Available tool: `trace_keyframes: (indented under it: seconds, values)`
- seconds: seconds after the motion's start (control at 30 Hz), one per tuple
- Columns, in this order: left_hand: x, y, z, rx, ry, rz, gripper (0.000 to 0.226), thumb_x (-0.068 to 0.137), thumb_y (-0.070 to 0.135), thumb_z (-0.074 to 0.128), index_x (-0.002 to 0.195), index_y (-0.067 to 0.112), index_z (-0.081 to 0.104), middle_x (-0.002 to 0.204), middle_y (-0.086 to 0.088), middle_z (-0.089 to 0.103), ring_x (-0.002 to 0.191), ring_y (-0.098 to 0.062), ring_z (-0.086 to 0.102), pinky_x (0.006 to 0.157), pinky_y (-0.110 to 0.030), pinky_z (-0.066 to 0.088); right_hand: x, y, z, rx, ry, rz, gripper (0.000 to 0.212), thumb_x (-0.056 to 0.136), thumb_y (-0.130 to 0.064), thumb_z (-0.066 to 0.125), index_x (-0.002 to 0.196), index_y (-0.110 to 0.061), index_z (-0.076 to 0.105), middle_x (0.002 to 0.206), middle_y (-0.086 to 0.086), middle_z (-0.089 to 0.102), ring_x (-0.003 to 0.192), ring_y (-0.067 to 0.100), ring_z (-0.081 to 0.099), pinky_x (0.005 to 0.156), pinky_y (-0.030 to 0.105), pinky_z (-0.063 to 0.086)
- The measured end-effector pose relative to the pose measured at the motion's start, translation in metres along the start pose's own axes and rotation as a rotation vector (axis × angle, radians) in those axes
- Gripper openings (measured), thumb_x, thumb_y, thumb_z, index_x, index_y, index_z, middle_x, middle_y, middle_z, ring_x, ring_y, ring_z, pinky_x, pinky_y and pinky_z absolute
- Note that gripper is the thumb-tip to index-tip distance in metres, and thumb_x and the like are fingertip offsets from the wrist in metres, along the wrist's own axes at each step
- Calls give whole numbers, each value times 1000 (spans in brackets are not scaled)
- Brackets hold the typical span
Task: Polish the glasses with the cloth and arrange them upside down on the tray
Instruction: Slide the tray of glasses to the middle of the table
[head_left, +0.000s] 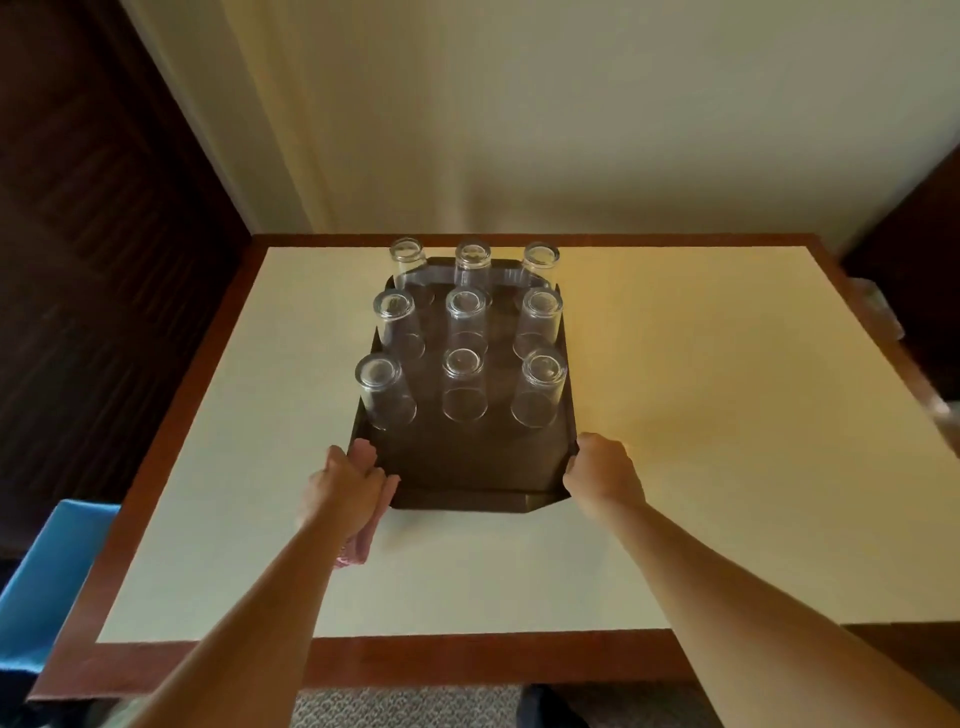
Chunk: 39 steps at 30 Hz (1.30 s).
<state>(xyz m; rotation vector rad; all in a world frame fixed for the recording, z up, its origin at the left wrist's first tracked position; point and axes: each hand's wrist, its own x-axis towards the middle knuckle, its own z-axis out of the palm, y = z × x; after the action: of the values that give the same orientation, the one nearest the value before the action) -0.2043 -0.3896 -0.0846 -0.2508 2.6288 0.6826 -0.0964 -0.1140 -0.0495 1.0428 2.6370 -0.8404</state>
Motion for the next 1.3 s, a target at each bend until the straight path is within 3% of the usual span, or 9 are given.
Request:
trace_keyframes:
  seconds: [0.1, 0.2, 0.4, 0.57, 0.83, 0.97, 1.07, 1.2, 1.3]
  values:
    - [-17, 19, 17, 19, -36, 51, 36, 104, 46, 52, 121, 15, 52, 102, -9, 61, 83, -26, 60, 74, -39, 51, -5, 26, -15, 8, 5, 30, 27, 91, -2, 49, 71, -20, 45, 72, -1, 47, 78, 33, 53, 68, 30, 41]
    - [-37, 41, 33, -66, -57, 49, 36, 104, 45, 55, 119, 12, 51, 105, -11, 64, 93, -31, 64, 85, -46, 57, -6, 50, -28, 19, 38, 58, 30, 91, -2, 47, 68, -21, 42, 75, 1, 49, 78, 33, 54, 68, 30, 41]
    - [-62, 75, 59, -119, -81, 48, 34, 106, 42, 52, 124, 13, 48, 106, -9, 61, 95, -30, 64, 86, -43, 56, 4, 85, -49, -5, 66, 83, 17, 93, -2, 48, 83, -14, 53, 80, 3, 53, 78, 29, 54, 68, 29, 41]
    - [-70, 98, 77, -117, -88, 33, 36, 107, 42, 51, 128, 14, 46, 105, -8, 60, 96, -31, 64, 91, -45, 57, 18, 107, -65, -17, 65, 93, 16, 92, 1, 51, 84, -12, 54, 72, -1, 48, 77, 29, 54, 68, 29, 41]
    - [-74, 127, 96, -96, -117, 38, 36, 105, 45, 54, 123, 16, 44, 110, -9, 61, 107, -36, 67, 99, -50, 56, 36, 140, -83, -11, 62, 97, 13, 93, 0, 51, 89, -12, 57, 78, 1, 54, 79, 28, 53, 69, 28, 41]
    - [-75, 134, 102, -94, -111, 40, 34, 105, 44, 55, 121, 16, 44, 109, -9, 62, 99, -32, 65, 96, -48, 57, 42, 151, -87, -6, 53, 96, 13, 93, -1, 53, 92, -10, 62, 97, 13, 69, 79, 27, 55, 69, 28, 42]
    - [-79, 140, 103, -35, -105, 35, 36, 105, 44, 56, 117, 15, 40, 110, -12, 60, 104, -35, 64, 97, -49, 55, 46, 157, -91, 8, 39, 85, 15, 93, -1, 55, 97, -8, 67, 103, 14, 72, 82, 27, 57, 70, 27, 42]
    - [-80, 142, 110, -36, -115, 3, 41, 103, 47, 56, 121, 11, 46, 116, -14, 64, 109, -37, 66, 98, -51, 56, 51, 170, -92, 18, 18, 55, 26, 95, -2, 55, 116, -7, 70, 115, 13, 72, 104, 31, 67, 74, 25, 42]
    - [-79, 139, 109, -22, -94, 89, 37, 104, 47, 54, 112, 11, 55, 109, -9, 69, 94, -27, 68, 86, -43, 58, 52, 181, -93, -2, -34, -9, 29, 98, -3, 51, 121, -8, 68, 119, 12, 71, 108, 30, 66, 75, 23, 41]
